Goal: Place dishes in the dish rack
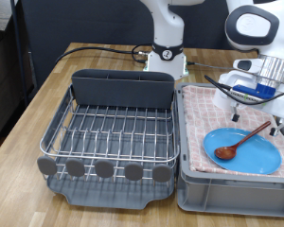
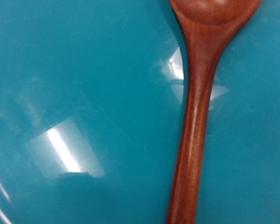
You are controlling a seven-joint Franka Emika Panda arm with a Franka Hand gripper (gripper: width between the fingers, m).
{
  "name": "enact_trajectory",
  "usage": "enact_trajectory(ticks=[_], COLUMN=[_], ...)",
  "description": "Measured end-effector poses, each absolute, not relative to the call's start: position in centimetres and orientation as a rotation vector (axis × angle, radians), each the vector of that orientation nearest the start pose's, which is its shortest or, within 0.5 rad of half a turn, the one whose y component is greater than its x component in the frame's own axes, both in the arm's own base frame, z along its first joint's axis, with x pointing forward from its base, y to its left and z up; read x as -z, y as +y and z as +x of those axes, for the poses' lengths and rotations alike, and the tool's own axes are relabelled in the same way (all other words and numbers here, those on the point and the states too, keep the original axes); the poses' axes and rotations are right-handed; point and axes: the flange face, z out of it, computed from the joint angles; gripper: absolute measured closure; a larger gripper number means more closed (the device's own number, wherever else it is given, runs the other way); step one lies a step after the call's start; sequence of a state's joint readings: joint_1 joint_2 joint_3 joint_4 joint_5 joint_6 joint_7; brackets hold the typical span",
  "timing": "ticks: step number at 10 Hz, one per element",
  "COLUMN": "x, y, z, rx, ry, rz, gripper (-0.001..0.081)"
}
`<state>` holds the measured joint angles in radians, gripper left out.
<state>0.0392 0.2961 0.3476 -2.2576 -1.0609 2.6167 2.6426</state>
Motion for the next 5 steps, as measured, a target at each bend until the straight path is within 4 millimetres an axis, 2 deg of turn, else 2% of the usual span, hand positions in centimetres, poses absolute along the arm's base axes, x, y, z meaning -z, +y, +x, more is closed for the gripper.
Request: enact_trajectory(ticks=[5], x=[-22.1], y=[21.6], z=[49.2], rx=[0.684], ry=[1.83], rz=[-2.326], gripper=[0.0004])
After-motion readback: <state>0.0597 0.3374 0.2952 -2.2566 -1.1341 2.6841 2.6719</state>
